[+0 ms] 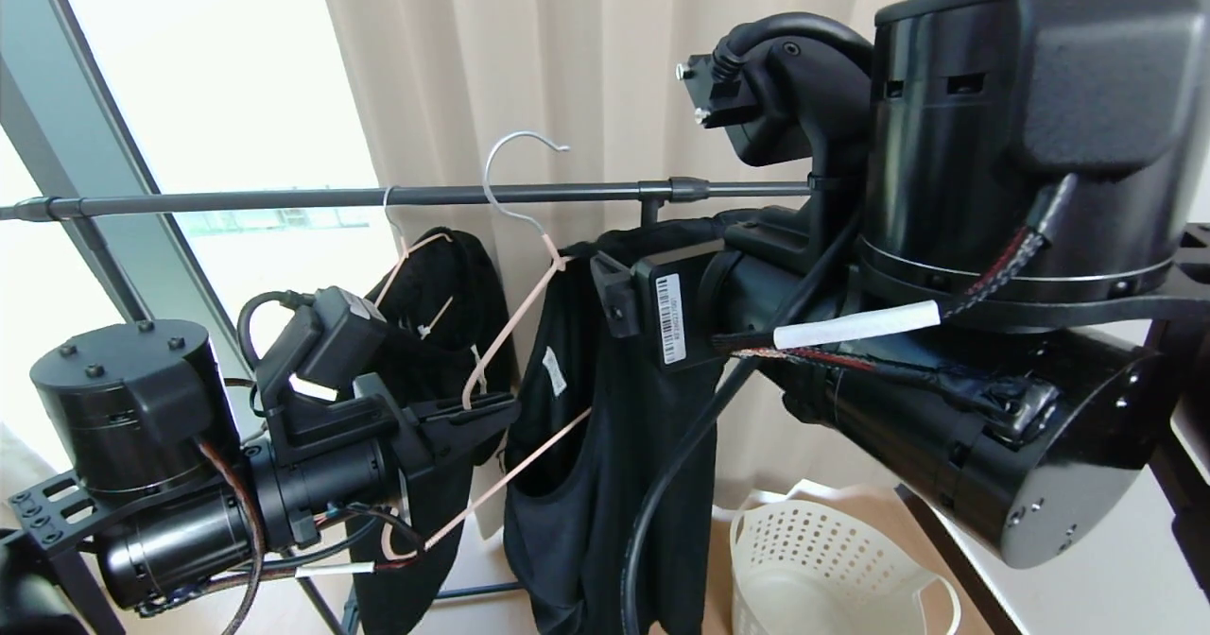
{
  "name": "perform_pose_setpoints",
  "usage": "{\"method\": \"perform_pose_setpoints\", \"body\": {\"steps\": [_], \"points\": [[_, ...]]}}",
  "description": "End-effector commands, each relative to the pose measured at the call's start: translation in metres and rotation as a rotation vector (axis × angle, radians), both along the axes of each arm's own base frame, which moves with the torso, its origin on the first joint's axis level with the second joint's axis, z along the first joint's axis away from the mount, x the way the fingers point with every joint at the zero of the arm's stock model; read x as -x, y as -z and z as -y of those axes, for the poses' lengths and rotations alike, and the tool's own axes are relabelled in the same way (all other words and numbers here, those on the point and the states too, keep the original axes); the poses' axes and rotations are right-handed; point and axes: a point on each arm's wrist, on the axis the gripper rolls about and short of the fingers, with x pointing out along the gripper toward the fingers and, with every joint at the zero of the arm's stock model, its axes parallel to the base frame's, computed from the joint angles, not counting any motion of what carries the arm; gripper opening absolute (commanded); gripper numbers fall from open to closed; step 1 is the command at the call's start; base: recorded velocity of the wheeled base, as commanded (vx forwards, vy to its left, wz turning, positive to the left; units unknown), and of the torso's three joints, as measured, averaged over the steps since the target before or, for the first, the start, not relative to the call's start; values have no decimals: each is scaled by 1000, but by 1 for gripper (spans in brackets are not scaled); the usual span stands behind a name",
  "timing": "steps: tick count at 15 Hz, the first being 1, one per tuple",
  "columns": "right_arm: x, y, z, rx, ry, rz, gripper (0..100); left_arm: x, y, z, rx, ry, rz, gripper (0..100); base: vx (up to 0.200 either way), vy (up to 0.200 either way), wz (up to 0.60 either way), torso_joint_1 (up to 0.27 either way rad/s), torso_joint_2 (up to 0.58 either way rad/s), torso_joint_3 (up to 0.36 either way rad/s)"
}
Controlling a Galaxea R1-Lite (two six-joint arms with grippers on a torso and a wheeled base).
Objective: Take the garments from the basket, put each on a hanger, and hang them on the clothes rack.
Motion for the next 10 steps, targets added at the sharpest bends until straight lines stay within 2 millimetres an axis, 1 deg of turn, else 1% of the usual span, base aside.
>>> {"method": "perform_pose_setpoints", "body": {"steps": [1,4,5,6,7,8,9,10], "points": [[4,6,1,19,-9,-10,100,-1,-2,-1,7,-6,16,0,0,0,0,0,0,0],[9,9,13,39,-17,-22,100,0,-1,-3,7,-11,16,0,0,0,0,0,0,0],[10,5,22,36,-23,-19,100,0,1,-4,3,-14,11,0,0,0,0,0,0,0],[9,4,26,40,-27,-19,100,0,1,-4,3,-12,10,0,0,0,0,0,0,0],[11,6,51,103,-70,-30,100,2,5,-8,-6,-23,1,0,0,0,0,0,0,0],[22,9,68,156,-152,-30,100,4,7,-10,-9,-23,-8,0,0,0,0,0,0,0],[24,9,70,161,-164,-29,100,5,7,-11,-9,-23,-8,0,0,0,0,0,0,0],[26,15,89,212,-232,-43,100,7,10,-12,-16,-19,-21,0,0,0,0,0,0,0]]}}
